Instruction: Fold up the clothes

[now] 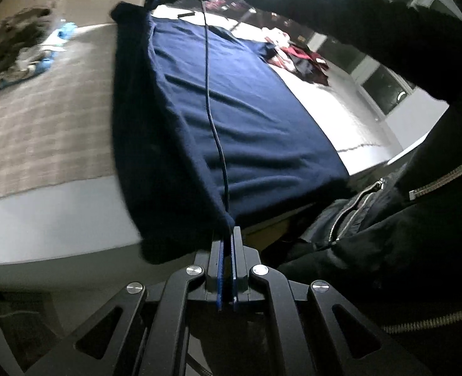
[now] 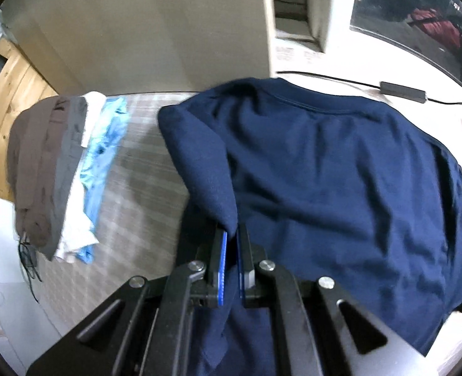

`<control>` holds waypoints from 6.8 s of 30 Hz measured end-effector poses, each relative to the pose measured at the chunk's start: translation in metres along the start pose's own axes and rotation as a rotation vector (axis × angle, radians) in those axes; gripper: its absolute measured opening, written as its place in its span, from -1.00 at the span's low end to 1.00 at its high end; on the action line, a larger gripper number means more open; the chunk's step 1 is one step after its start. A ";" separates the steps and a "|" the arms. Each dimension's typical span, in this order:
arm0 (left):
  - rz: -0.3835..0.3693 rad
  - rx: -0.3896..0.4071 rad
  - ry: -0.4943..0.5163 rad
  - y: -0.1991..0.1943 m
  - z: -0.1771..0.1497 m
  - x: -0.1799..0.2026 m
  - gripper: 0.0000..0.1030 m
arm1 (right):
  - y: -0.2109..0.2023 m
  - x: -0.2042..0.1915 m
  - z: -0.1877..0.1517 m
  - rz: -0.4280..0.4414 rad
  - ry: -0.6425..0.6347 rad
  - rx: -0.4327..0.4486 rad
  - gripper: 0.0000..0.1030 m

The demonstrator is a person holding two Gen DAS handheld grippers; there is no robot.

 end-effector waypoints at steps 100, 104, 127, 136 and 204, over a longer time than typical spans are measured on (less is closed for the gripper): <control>0.016 -0.200 0.360 0.052 -0.053 -0.018 -0.86 | -0.047 -0.012 -0.505 0.273 0.087 -0.156 -0.27; -0.023 -0.205 0.344 0.040 -0.055 -0.014 -0.96 | -0.047 -0.015 -0.507 0.365 0.123 -0.213 -0.91; 0.087 -0.206 0.200 0.005 -0.059 -0.059 -0.27 | -0.070 0.008 -0.525 0.194 0.062 -0.163 -0.29; 0.073 -0.249 0.150 0.045 -0.049 -0.059 -0.26 | -0.068 0.008 -0.495 0.183 0.082 -0.091 -0.29; 0.179 0.114 0.454 -0.068 0.243 0.029 -0.57 | -0.335 0.234 -0.256 -0.175 0.109 0.376 0.01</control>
Point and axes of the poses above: each gripper's, at about its wrist camera, not at the fingertips, and y roughly the way its jaws point, x to its right, z to its top, the point moved 9 cm from there along y, roughly the way its jaws point
